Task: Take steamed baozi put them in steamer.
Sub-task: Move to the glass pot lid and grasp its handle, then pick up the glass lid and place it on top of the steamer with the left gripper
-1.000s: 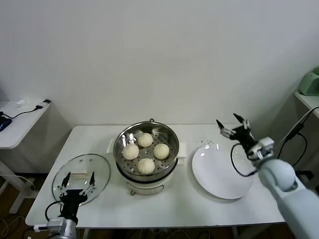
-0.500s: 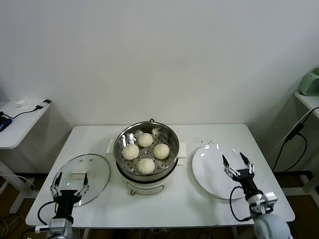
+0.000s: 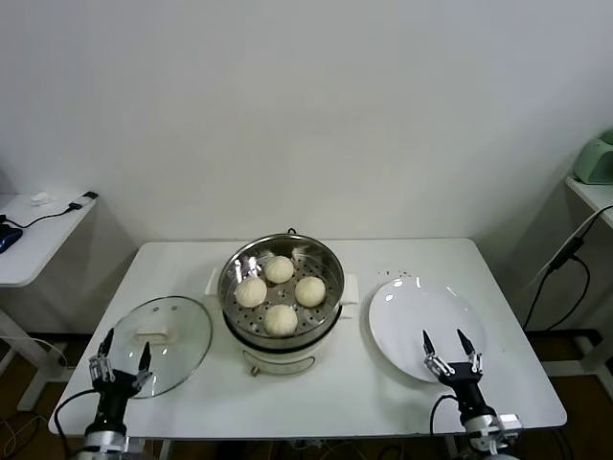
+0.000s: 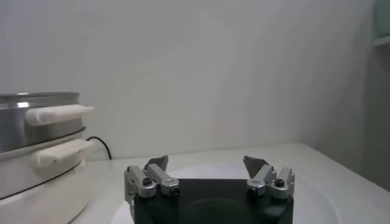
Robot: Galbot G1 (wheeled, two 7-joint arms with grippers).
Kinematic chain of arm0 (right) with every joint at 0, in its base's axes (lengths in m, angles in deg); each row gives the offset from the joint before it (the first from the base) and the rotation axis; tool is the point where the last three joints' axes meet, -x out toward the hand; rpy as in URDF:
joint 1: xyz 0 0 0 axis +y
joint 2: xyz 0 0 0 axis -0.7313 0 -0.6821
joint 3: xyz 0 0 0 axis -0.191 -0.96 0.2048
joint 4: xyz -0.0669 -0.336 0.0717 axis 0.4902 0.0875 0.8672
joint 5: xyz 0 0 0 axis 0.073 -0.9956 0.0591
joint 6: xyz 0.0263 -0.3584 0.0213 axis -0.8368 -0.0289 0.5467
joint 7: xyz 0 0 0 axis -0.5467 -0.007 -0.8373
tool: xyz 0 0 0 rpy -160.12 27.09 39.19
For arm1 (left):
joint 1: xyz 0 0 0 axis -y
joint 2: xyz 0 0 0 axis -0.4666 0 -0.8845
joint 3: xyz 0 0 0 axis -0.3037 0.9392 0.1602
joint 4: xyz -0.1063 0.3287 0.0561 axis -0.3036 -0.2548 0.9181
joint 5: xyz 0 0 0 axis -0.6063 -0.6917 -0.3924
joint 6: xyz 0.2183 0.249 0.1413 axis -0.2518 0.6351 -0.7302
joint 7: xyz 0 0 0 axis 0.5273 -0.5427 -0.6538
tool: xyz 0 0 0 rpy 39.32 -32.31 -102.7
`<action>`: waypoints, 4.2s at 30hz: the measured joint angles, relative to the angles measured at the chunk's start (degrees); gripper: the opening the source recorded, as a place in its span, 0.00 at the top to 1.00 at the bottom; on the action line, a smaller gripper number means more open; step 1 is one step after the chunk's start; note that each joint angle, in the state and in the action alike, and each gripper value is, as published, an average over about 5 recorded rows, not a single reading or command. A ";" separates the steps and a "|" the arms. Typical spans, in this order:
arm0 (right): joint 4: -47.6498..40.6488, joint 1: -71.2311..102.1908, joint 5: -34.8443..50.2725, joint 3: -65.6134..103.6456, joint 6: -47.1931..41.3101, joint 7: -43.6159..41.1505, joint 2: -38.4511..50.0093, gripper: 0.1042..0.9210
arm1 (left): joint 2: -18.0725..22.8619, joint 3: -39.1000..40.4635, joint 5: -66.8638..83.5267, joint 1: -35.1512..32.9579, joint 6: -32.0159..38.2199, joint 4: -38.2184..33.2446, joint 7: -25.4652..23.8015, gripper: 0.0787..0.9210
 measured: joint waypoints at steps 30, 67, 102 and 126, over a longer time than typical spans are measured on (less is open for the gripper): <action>-0.26 1.65 -1.64 1.38 0.17 0.43 -2.75 0.12 | -3.03 3.58 -17.73 11.97 -4.98 15.01 1.67 0.12; 0.53 1.77 -2.66 1.61 -0.32 1.03 -3.58 0.12 | -2.23 5.02 -18.20 15.94 -6.45 18.93 0.60 0.94; 3.50 3.00 -8.03 3.04 -1.20 4.11 -4.28 0.12 | -7.89 6.00 -15.55 9.77 -32.68 -25.12 -25.92 0.94; 2.73 4.10 -8.77 3.60 4.04 5.14 -4.73 0.12 | 7.36 37.62 -38.61 25.75 -48.72 -23.17 -36.44 0.94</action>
